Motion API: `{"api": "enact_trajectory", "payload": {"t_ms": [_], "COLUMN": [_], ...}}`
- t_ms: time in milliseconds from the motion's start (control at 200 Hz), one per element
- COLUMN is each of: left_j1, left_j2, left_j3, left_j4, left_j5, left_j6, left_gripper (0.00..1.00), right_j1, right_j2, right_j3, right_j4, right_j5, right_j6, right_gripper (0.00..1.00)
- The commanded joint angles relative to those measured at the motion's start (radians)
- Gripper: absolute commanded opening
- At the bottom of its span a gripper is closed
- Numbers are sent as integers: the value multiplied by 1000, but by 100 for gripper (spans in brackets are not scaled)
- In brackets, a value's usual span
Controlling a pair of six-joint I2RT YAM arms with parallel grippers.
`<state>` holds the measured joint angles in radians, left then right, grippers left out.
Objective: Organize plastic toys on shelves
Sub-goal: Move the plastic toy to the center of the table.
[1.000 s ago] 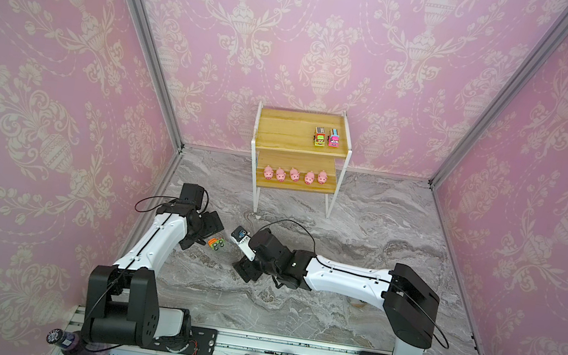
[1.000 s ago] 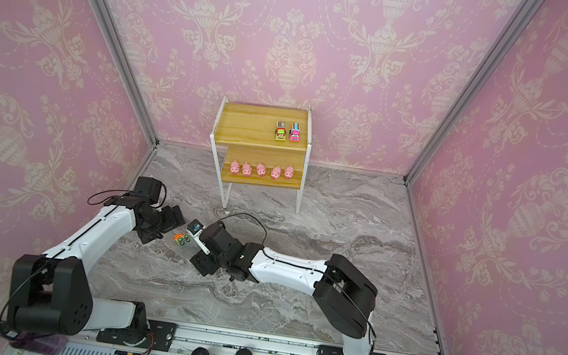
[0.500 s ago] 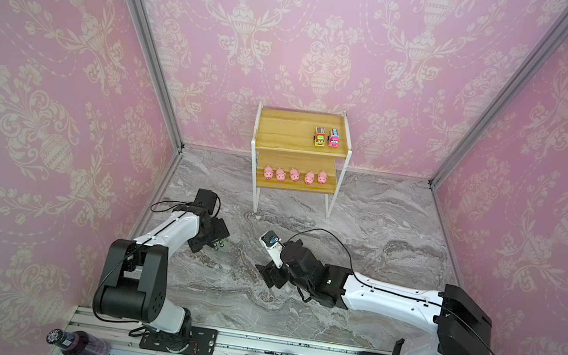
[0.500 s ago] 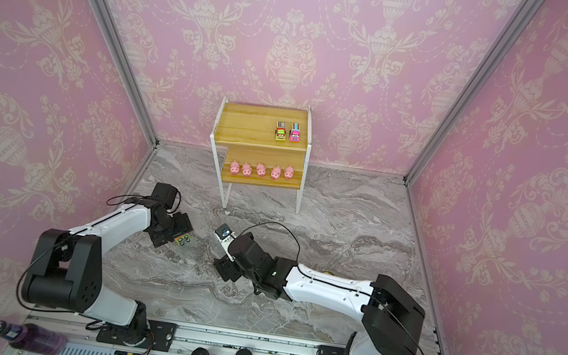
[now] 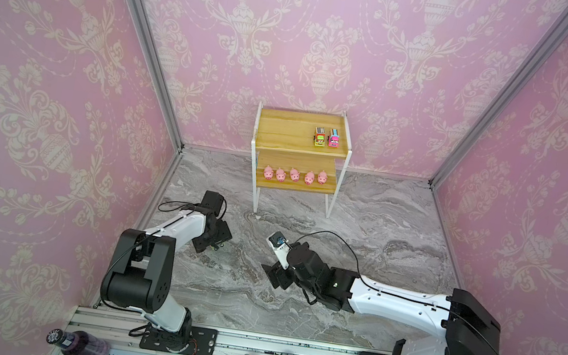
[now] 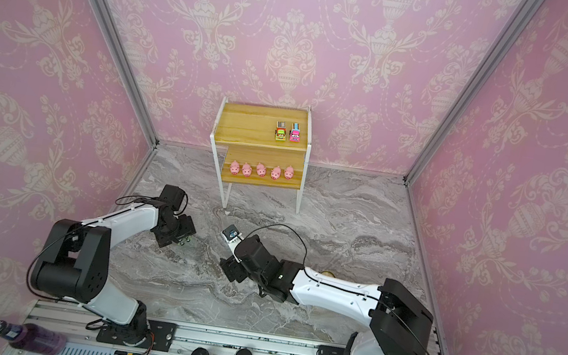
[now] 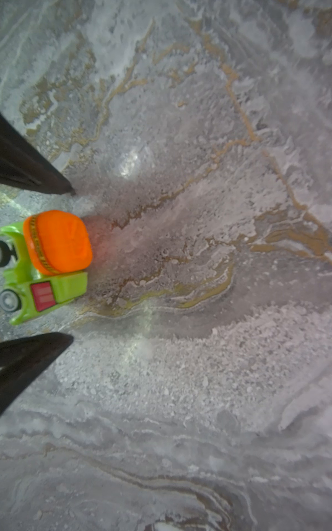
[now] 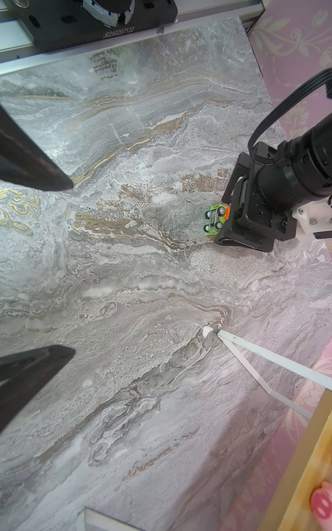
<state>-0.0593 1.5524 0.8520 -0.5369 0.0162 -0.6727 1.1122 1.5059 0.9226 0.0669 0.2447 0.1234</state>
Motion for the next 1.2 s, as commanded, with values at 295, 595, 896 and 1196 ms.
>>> {"api": "enact_trajectory", "payload": {"t_ms": [295, 595, 896, 1196], "left_j1": [-55, -176, -466, -602], "left_j2": [-32, -154, -124, -47], "left_j3": [-82, -169, -128, -47], "left_j4": [37, 76, 104, 106], "left_j5": [-52, -93, -120, -61], "left_j6": [-15, -22, -4, 119], "left_gripper": [56, 52, 54, 62], "right_j1": [-27, -77, -151, -190], "right_j2": [-72, -136, -218, -243], "right_j3": [-49, -110, -208, -240], "right_j4": [4, -2, 6, -12], "right_j5": [40, 61, 43, 12], "right_j6": [30, 75, 154, 152], "right_gripper": [84, 84, 83, 84]}}
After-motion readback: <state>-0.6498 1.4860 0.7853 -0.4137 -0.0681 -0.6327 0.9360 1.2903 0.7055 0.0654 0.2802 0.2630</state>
